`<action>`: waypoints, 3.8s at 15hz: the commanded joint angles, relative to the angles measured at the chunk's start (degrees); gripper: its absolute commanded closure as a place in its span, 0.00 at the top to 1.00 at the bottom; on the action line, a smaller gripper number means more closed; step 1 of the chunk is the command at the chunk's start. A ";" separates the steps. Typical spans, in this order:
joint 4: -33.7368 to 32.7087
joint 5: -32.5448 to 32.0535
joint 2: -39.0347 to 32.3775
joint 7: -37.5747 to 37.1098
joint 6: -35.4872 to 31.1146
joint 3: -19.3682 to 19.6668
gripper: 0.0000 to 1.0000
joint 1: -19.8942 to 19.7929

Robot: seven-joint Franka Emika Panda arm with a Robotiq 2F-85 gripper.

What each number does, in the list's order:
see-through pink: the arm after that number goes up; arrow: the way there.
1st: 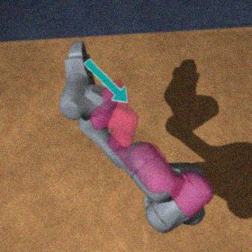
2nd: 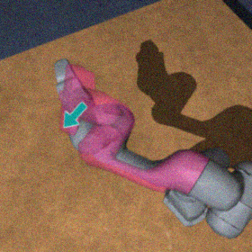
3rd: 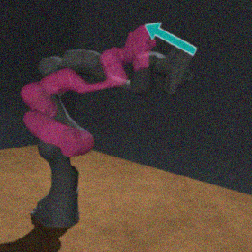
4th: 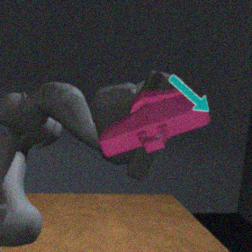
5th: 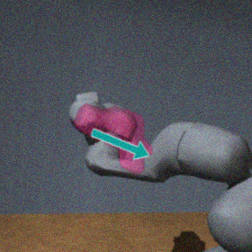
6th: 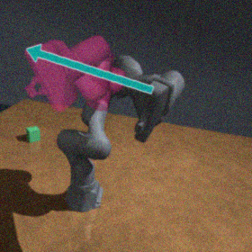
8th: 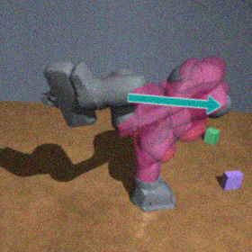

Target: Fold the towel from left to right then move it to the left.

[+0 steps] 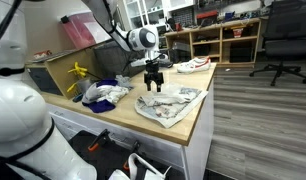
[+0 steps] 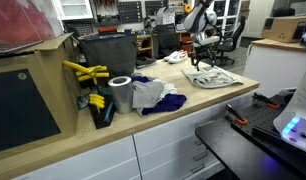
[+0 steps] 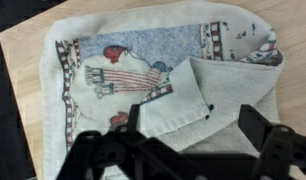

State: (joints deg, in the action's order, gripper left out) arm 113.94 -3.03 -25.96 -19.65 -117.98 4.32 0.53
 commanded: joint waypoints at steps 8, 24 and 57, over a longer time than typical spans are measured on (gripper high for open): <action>0.78 -0.18 -3.43 0.42 -0.46 0.84 1.00 0.33; 1.04 -2.47 -3.39 1.57 0.61 2.03 0.00 0.12; 22.10 -23.25 13.68 2.40 3.82 4.24 0.01 -2.22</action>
State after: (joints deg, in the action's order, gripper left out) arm 133.86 -24.79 -14.71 -17.30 -115.52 8.72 -1.76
